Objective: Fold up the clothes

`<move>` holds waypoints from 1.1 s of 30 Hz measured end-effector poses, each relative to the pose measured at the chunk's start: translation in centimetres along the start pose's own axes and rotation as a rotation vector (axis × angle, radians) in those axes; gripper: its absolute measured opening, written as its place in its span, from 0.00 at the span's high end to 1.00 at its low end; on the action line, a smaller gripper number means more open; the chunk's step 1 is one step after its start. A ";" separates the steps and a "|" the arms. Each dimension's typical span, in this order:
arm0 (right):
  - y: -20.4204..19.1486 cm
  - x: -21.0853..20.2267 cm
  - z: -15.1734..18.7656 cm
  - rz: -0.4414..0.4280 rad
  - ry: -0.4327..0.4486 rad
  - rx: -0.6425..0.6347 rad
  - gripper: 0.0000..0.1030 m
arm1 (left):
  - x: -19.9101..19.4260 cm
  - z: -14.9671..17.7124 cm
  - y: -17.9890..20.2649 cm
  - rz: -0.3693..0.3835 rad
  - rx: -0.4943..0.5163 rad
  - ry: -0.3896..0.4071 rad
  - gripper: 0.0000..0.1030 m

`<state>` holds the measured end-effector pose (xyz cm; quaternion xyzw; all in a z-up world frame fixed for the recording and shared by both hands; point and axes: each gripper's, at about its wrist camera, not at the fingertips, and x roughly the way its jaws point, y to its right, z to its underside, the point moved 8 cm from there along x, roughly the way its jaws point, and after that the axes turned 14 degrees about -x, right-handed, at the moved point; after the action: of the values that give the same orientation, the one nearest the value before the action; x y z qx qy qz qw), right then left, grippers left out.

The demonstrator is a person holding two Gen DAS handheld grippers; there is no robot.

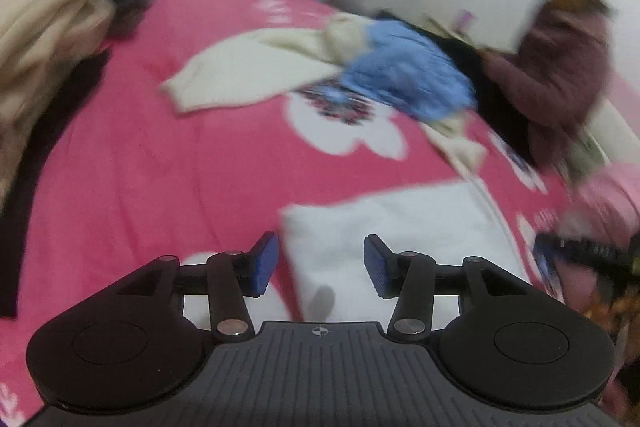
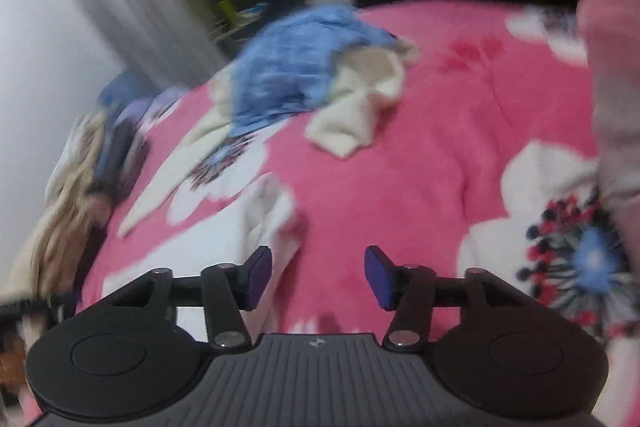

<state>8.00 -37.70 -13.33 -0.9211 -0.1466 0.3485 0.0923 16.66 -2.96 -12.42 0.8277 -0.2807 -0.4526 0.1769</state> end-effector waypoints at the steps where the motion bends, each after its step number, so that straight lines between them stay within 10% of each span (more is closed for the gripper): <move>1: -1.8 -1.0 0.3 -0.028 -0.004 -0.054 0.59 | -0.2 1.0 1.0 0.024 0.048 -0.017 0.54; 7: -13.9 1.5 5.2 -0.273 -0.146 -0.347 0.82 | 3.2 6.3 3.1 0.015 0.198 -0.165 0.55; 10: -15.0 2.1 8.9 -0.396 -0.253 -0.265 0.86 | 4.0 6.7 2.5 -0.010 0.217 -0.170 0.55; 14: -19.4 -2.4 12.3 -0.807 -0.403 -0.282 0.87 | 4.1 6.6 2.3 -0.007 0.211 -0.167 0.55; 22: -13.2 1.5 7.3 -0.489 -0.178 -0.157 0.85 | 4.2 6.7 2.4 -0.007 0.212 -0.158 0.55; 29: -24.4 -3.9 15.6 -1.107 -0.498 -0.413 0.86 | 4.3 6.5 2.2 -0.015 0.196 -0.156 0.55; 33: -20.1 -2.0 11.2 -0.920 -0.363 -0.269 0.85 | 4.4 6.5 2.2 -0.014 0.199 -0.153 0.55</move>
<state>-5.11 -18.69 -14.90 -0.6898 -0.5939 0.4041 0.0899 12.34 -7.65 -17.48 0.8063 -0.3309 -0.4855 0.0687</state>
